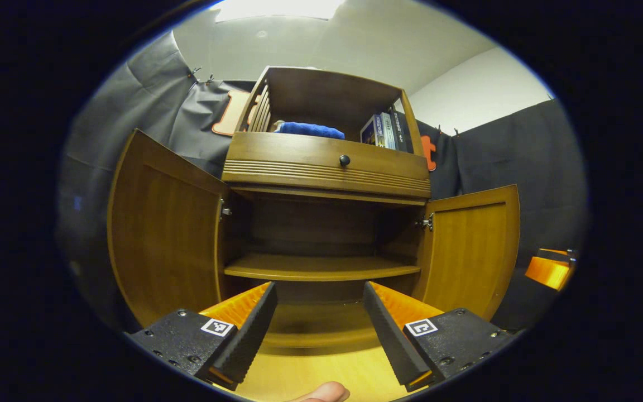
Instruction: Open the right door of the double-door shoe cabinet with the right hand, and open the left door with the left hand.
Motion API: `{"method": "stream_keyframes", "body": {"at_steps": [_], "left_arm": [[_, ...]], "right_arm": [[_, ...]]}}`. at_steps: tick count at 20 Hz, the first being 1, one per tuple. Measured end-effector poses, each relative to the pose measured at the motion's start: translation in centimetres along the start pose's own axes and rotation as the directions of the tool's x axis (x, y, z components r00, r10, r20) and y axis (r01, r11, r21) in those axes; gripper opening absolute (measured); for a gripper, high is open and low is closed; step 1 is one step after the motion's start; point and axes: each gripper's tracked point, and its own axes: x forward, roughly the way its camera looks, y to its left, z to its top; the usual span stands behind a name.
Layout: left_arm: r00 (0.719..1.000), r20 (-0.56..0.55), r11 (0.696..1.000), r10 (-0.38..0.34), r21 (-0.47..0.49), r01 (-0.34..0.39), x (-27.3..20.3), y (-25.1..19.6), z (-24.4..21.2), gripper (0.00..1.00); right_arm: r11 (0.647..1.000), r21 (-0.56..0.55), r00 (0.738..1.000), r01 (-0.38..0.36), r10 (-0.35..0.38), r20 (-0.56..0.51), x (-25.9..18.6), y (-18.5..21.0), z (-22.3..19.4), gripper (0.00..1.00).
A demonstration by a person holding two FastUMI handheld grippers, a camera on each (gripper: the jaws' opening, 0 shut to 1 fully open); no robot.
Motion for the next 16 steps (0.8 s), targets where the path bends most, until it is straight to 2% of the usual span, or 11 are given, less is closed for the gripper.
{"method": "stream_keyframes", "body": {"at_steps": [3, 4, 6, 10, 12, 16], "left_arm": [[1.0, 0.009, 1.0, -0.023, 0.012, 0.022, 0.7, -0.6, -0.2, 0.93], [1.0, 0.012, 1.0, -0.019, 0.023, 0.018, 0.9, -0.4, -0.2, 0.96], [0.999, 0.037, 1.0, -0.008, 0.021, 0.007, 1.5, 0.0, -0.2, 0.94], [1.0, -0.026, 1.0, -0.013, 0.005, 0.013, 1.6, 0.1, -1.8, 0.92], [0.999, -0.04, 1.0, 0.01, 0.01, -0.009, 1.3, 0.8, -1.9, 0.92], [0.998, -0.019, 0.998, 0.064, -0.012, -0.064, 1.5, 1.7, -1.5, 0.92]], "right_arm": [[1.0, -0.008, 1.0, -0.016, 0.016, -0.001, 1.4, 1.5, 0.3, 0.98], [1.0, -0.012, 1.0, -0.018, 0.018, -0.002, 1.8, 1.9, 0.3, 0.98], [0.999, -0.02, 1.0, -0.029, 0.029, -0.007, 2.7, 2.7, 0.5, 0.98], [0.999, -0.017, 0.999, -0.041, 0.041, 0.013, 3.2, 5.1, 0.0, 0.98], [0.999, -0.025, 0.999, -0.033, 0.034, 0.025, 3.3, 5.8, -0.1, 0.98], [0.998, -0.05, 0.999, -0.027, 0.026, -0.03, 3.5, 6.4, -1.5, 0.97]]}}
